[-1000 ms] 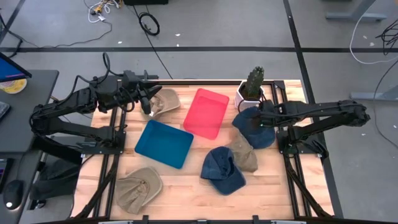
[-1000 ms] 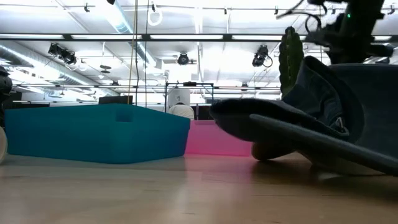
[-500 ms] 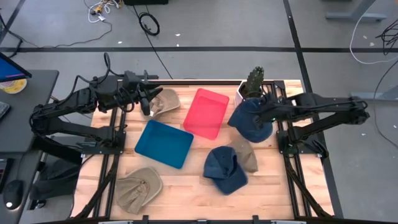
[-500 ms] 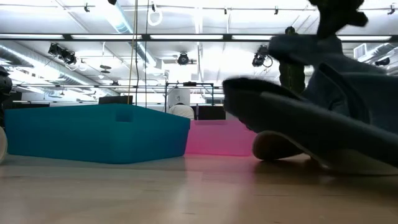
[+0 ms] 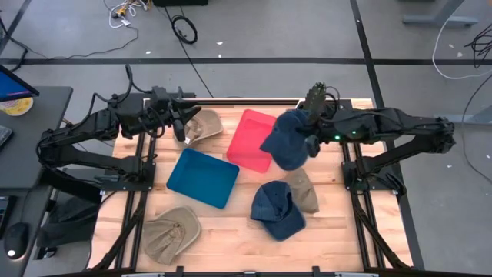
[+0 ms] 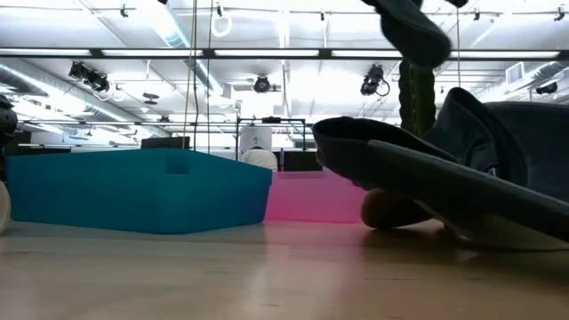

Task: Pick & Place hat
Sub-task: Put the right blue cap into the red bin

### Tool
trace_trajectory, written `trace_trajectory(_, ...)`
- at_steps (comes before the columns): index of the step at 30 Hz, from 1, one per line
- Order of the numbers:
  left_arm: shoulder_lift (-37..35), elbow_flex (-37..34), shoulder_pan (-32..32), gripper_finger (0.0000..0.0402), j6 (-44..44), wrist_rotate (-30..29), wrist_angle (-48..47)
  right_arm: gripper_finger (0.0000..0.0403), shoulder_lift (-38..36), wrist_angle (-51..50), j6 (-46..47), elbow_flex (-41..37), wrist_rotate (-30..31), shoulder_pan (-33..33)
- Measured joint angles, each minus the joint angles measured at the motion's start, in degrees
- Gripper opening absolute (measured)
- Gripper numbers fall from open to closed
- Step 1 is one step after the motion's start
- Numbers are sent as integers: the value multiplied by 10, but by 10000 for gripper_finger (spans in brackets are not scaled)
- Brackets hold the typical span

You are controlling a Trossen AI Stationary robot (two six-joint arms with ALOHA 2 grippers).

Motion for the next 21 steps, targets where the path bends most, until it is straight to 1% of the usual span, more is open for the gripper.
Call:
trace_trajectory(6,0,0,0,119,-9,0,0,0,48,66,2,0,-33,0)
trace_trajectory(10,0,0,0,119,-11,0,0,0,68,95,41,0,-32,0)
trace_trajectory(15,0,0,0,119,-9,0,-1,0,93,142,68,0,-24,-1)
trace_trajectory(17,0,0,0,119,-8,0,-1,0,103,156,94,0,-17,-3)
trace_trajectory(21,0,0,0,119,-6,0,-1,0,126,157,177,0,-1,-11)
